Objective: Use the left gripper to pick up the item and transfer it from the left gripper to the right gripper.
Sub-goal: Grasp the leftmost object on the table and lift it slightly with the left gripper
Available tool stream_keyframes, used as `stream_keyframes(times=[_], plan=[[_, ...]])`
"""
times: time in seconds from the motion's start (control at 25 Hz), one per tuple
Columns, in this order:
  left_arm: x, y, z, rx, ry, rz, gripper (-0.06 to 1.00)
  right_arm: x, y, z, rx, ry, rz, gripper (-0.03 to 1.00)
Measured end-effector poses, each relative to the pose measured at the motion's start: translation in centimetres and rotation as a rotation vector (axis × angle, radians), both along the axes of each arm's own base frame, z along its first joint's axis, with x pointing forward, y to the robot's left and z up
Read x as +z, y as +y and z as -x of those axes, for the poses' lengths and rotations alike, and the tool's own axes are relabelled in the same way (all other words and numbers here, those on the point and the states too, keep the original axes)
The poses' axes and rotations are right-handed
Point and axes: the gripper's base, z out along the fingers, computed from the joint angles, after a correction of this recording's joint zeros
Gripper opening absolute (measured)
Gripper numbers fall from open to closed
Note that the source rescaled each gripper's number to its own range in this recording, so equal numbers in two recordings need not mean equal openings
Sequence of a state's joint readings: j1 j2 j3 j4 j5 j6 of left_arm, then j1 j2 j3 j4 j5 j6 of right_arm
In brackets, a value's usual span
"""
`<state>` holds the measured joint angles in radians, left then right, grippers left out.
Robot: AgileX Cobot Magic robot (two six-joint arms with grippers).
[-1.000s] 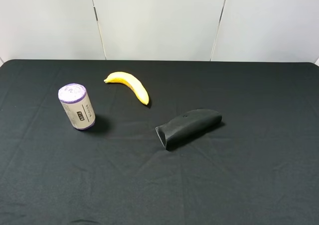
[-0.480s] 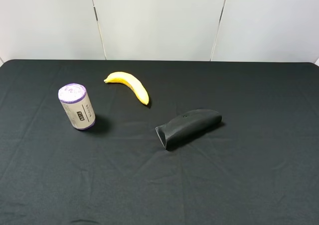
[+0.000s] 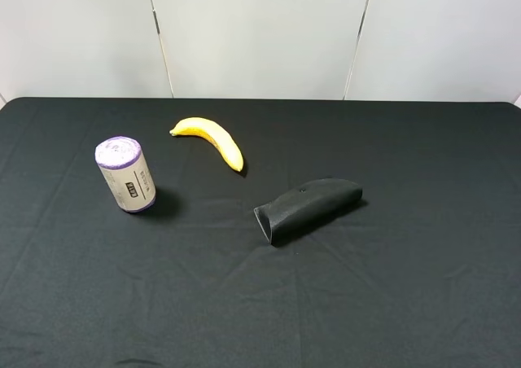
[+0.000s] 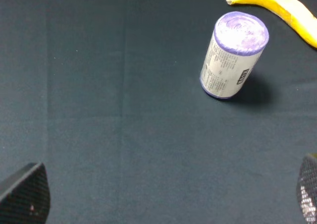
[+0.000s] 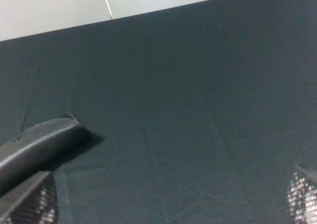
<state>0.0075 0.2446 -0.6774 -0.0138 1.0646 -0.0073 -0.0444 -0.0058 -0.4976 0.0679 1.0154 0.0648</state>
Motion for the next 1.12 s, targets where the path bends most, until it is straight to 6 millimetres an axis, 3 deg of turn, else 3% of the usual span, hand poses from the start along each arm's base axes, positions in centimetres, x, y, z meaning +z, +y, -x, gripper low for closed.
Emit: stream_keyframes(times=[0.24,0.4,0.72,1.12], plan=[[3.2,-0.2,-4.9,-0.015,0.154,0.028,1.0,0.0,0.0,0.0,0.0,-0.001,0.0,1.0],[3.4,-0.4,-8.9,-0.026,0.287,0.043,1.0,0.0,0.0,0.0,0.0,-0.001,0.0,1.0],[1.5,-1.0,-16.4,-0.075,0.504,0.083,1.0,0.0,0.0,0.0,0.0,-0.001,0.0,1.0],[-2.1,-5.3,-24.6,-0.187,0.656,-0.061,1.0,0.0,0.0,0.0,0.0,-0.001,0.0,1.0]])
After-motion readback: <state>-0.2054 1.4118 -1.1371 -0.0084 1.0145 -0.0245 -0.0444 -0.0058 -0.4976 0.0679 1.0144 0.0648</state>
